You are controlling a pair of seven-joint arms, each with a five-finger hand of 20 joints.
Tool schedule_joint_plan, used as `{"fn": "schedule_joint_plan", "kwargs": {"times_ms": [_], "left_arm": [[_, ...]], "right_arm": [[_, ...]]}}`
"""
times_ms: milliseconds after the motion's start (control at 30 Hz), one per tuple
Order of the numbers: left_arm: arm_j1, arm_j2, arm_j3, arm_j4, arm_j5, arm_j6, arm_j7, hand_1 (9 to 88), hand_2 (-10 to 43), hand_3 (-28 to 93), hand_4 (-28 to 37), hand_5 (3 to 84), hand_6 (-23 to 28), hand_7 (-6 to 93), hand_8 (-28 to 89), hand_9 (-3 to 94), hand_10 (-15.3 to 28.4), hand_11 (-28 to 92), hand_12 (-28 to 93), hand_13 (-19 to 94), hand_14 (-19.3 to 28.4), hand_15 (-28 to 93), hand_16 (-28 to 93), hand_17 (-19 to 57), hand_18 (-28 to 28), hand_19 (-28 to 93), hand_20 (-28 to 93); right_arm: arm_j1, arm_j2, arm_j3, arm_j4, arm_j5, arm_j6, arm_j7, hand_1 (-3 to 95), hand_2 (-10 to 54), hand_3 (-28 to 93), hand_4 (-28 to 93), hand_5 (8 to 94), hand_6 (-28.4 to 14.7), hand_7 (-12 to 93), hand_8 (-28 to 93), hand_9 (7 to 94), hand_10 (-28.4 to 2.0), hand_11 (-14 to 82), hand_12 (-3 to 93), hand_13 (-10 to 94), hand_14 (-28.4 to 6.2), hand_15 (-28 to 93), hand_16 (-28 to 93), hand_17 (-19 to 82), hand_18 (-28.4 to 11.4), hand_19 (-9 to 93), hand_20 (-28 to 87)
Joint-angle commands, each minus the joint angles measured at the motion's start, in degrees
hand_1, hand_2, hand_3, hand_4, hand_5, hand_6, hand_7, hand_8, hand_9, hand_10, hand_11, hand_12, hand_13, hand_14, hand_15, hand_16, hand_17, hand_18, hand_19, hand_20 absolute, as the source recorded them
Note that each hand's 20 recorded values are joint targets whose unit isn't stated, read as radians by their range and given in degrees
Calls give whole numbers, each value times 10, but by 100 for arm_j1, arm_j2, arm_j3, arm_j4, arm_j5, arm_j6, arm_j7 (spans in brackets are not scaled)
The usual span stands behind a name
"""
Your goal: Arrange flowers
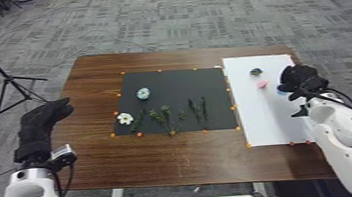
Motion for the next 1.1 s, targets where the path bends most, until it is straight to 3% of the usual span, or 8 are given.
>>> {"fn": "schedule_joint_plan", "kwargs": {"times_ms": [33, 167, 233, 367, 533, 900, 1100], "left_arm": [[62, 40, -71, -43, -26, -5, -17, 276, 127, 691, -259, 564, 21, 191, -83, 553, 145, 269, 152, 442, 185, 271, -24, 97, 118, 89, 188], [117, 56, -147, -43, -146, 68, 19, 276, 127, 691, -259, 565, 21, 191, -83, 553, 145, 268, 152, 442, 184, 272, -24, 98, 118, 88, 187], [102, 73, -137, -32, -214, 105, 34, 276, 126, 692, -260, 564, 22, 191, -83, 553, 145, 268, 152, 442, 184, 272, -24, 97, 118, 88, 187], [-36, 105, -45, 15, -175, 72, 5, 276, 126, 693, -261, 565, 21, 192, -82, 553, 145, 269, 152, 442, 184, 273, -24, 97, 118, 89, 188], [-138, 130, 68, 37, -147, 13, -6, 275, 126, 695, -262, 566, 20, 193, -83, 554, 145, 269, 153, 442, 185, 274, -24, 98, 118, 89, 188], [-140, 96, 154, 46, -158, 8, -25, 277, 130, 691, -262, 564, 19, 193, -83, 553, 145, 269, 151, 441, 185, 273, -26, 97, 118, 90, 188], [-255, 78, 260, 95, -125, 59, -50, 281, 133, 683, -261, 579, 11, 188, -84, 589, 137, 264, 149, 459, 183, 263, -30, 98, 118, 87, 188]], "right_arm": [[368, 273, -313, -747, 720, -103, 134, 541, -95, 660, -223, 766, 13, 280, 78, 861, -87, 230, 390, 769, -91, 679, 342, 406, -243, 872, 569], [959, 360, -948, -993, 1074, -472, 16, 542, -95, 660, -225, 770, 13, 276, 78, 862, -88, 227, 389, 767, -90, 676, 343, 404, -242, 870, 568], [1351, 387, -1315, -1134, 1298, -914, -108, 542, -95, 661, -224, 771, 13, 275, 78, 863, -88, 225, 388, 767, -91, 674, 344, 403, -240, 868, 567], [2095, 318, -1937, -1436, 1608, -2188, -367, 542, -95, 662, -226, 774, 13, 272, 78, 866, -88, 219, 387, 764, -91, 670, 345, 401, -240, 866, 566], [2700, -70, -2665, -1420, 1925, -3075, -291, 544, -95, 660, -230, 776, 16, 273, 78, 868, -90, 210, 383, 758, -90, 664, 346, 399, -237, 859, 563], [2996, -1647, -2851, -328, 1472, -3772, -104, 548, -95, 660, -231, 781, 17, 266, 73, 878, -89, 189, 377, 764, -88, 661, 343, 401, -239, 860, 562], [2959, -2397, -2616, 323, 1224, -3744, 161, 551, -95, 661, -235, 795, 18, 255, 73, 891, -91, 181, 368, 766, -89, 662, 345, 403, -241, 863, 560]]}}
